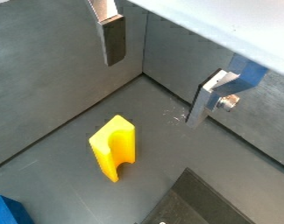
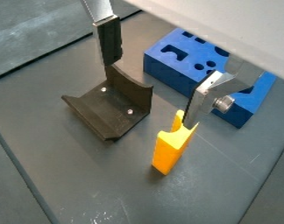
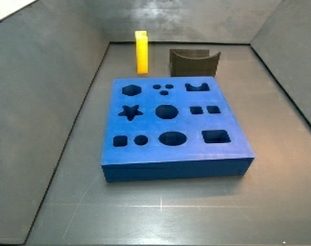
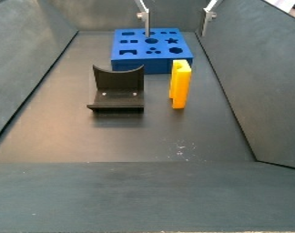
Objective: Pick up the arch object. Move up. Rotate the arch object. Move to above the board. Insert the arch object.
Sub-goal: Pick up the arch object.
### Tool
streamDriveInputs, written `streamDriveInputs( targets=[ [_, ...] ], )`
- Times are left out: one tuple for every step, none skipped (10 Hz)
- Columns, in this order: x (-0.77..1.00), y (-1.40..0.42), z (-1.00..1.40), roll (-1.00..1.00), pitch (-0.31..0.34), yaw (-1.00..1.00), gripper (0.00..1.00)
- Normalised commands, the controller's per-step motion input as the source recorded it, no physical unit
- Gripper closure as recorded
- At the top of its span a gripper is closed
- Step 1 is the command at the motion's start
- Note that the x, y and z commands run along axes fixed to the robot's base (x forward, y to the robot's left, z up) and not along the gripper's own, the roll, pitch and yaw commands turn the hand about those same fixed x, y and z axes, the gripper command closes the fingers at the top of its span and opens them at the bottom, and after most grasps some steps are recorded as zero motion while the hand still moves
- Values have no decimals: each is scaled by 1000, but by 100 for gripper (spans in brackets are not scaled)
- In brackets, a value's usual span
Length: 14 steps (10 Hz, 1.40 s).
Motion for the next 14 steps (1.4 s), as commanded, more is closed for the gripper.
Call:
streamDriveInputs(
  targets=[
    [-89, -94, -134, -13, -34, 74, 0],
    [-129, -349, -306, 10, -19, 263, 0],
    [-100, -420, -557, 9, 0, 194, 0],
    [-100, -306, -711, 0, 0, 100, 0],
    [0, -129, -786, -33, 0, 0, 0],
    [0, 6, -769, -39, 43, 0, 0],
    [29, 0, -794, -54, 51, 0, 0],
    [0, -17, -709, -19, 0, 17, 0],
    [0, -63, -854, -19, 0, 20, 0],
    [-49, -54, -963, -26, 0, 40, 0],
    [-83, -43, -994, -34, 0, 37, 0],
    [-60, -17, -1000, -47, 0, 43, 0],
    [-14, 0, -1000, -64, 0, 49, 0],
    [0, 0, -974, -76, 0, 26, 0]
  ],
)
